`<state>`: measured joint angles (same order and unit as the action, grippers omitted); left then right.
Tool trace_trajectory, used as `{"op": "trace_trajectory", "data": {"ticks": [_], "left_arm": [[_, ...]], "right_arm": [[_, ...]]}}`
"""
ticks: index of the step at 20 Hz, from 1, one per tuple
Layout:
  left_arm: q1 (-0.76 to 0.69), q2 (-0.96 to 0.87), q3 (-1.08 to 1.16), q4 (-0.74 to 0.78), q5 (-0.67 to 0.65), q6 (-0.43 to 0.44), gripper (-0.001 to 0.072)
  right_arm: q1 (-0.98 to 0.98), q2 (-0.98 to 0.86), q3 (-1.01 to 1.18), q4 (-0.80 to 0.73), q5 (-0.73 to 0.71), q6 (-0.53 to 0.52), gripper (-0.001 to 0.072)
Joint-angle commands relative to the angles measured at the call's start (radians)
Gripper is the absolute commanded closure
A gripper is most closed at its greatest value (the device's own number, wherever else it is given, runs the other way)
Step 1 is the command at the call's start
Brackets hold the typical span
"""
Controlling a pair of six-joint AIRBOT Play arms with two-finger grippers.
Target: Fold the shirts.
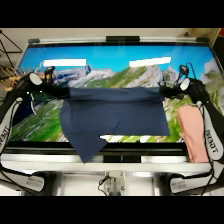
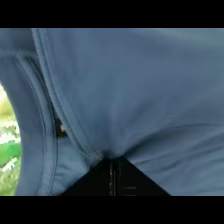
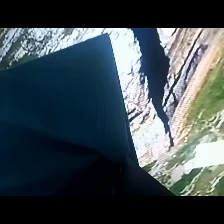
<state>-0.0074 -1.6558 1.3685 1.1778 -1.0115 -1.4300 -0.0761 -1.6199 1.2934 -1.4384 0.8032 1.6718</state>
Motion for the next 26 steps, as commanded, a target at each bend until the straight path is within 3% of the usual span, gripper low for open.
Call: {"op": "trace_trajectory", "data": {"ticks": [1,8,9,10,11,12,13,17,19,21,24,25,26], "left_arm": [[0.001,-0.001,-0.040,0.001,-0.047,-0.024,0.0680],[0.040,-0.001,-0.046,0.000,-0.045,-0.041,0.0679],[0.047,-0.001,-0.046,-0.013,-0.045,-0.066,0.0679],[0.049,-0.001,-0.046,-0.042,-0.045,-0.067,0.0650],[0.051,-0.001,-0.043,-0.065,-0.048,-0.067,0.0439],[0.053,0.000,-0.033,-0.070,-0.071,-0.067,0.0214],[0.060,0.000,-0.014,-0.069,-0.116,-0.061,0.0164],[0.131,0.036,0.026,-0.067,-0.359,-0.023,0.0190],[0.169,0.109,-0.092,-0.073,-0.437,0.004,0.0333],[0.185,0.239,-0.329,-0.096,-0.410,0.008,0.0317],[0.186,0.452,-0.656,-0.139,-0.311,0.050,0.0273],[0.186,0.515,-0.732,-0.140,-0.283,0.049,0.0185],[0.186,0.563,-0.785,-0.140,-0.262,0.049,0.0148]], "right_arm": [[0.003,-0.006,0.000,-0.002,0.057,-0.003,0.0642],[0.002,-0.006,0.000,-0.031,0.089,0.000,0.0641],[0.002,-0.006,0.000,-0.027,0.090,0.001,0.0628],[0.003,-0.006,0.000,-0.016,0.087,0.001,0.0540],[0.003,-0.006,0.000,0.005,0.086,-0.001,0.0337],[0.003,0.000,0.000,0.024,0.096,-0.013,0.0201],[0.002,0.014,0.000,0.024,0.121,-0.018,0.0201],[-0.005,0.096,0.000,-0.035,0.356,-0.106,0.0202],[-0.032,0.119,-0.022,-0.018,0.546,-0.200,0.0202],[-0.076,0.154,-0.103,0.048,0.631,-0.248,0.0202],[-0.129,0.219,-0.195,0.156,0.621,-0.282,0.0202],[-0.133,0.234,-0.201,0.158,0.623,-0.282,0.0202],[-0.133,0.245,-0.201,0.150,0.626,-0.283,0.0202]]}}
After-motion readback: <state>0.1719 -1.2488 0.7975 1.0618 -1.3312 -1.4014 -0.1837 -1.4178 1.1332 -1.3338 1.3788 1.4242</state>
